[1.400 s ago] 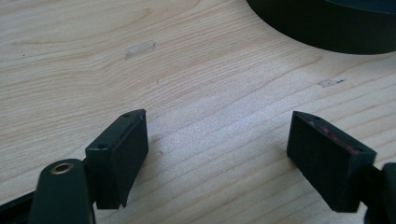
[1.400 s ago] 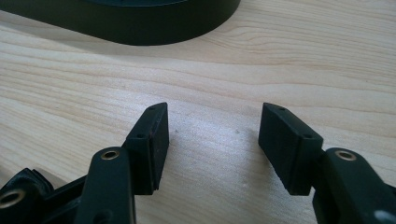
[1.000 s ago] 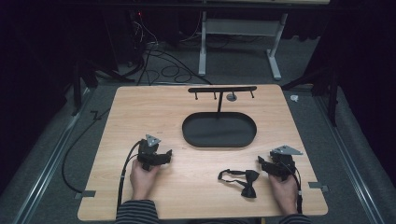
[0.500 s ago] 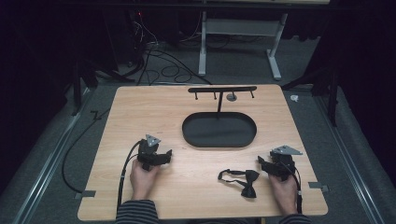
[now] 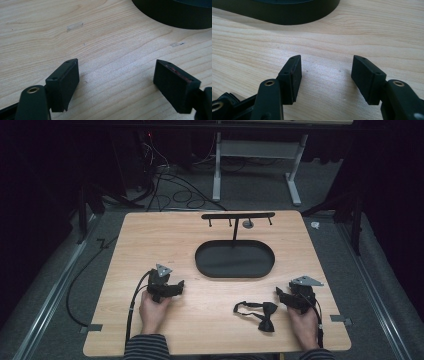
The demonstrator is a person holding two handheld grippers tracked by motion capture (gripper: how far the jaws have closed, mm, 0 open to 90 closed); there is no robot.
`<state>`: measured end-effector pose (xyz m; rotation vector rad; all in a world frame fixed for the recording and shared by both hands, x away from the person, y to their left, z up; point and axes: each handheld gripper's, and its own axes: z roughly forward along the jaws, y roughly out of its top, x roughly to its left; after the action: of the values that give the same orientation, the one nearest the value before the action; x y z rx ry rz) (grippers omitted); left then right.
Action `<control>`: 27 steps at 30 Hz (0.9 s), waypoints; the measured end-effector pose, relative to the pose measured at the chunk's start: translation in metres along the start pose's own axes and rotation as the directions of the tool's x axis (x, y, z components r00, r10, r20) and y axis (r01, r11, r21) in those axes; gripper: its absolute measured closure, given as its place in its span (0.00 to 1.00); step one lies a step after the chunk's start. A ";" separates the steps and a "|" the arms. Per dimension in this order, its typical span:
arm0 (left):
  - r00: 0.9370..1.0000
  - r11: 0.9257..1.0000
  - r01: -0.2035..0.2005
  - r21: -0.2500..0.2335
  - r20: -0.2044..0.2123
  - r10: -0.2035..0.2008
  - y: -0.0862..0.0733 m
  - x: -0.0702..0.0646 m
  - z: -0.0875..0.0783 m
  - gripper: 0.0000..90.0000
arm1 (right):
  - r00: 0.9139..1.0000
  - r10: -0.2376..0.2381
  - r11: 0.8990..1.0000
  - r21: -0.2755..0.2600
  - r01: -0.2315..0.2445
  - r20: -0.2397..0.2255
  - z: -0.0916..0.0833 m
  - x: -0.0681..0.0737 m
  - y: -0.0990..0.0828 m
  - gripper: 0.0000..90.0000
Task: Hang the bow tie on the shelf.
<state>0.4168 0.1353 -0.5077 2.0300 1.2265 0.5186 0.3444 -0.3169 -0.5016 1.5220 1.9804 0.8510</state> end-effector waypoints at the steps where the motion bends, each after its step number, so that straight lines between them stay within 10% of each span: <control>1: 1.000 1.000 0.000 0.001 0.000 0.000 0.000 0.000 0.000 0.23 | 1.000 0.000 1.000 0.000 0.000 0.000 0.000 0.000 0.000 0.48; 27: 1.000 1.000 0.000 0.001 0.000 0.000 0.000 0.000 0.000 0.24 | 0.984 -0.024 0.999 -0.034 0.018 -0.179 -0.017 0.018 0.011 0.60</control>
<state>0.4169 0.1354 -0.5076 2.0313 1.2266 0.5178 0.3353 -0.3008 -0.4817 1.4478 2.0940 1.0386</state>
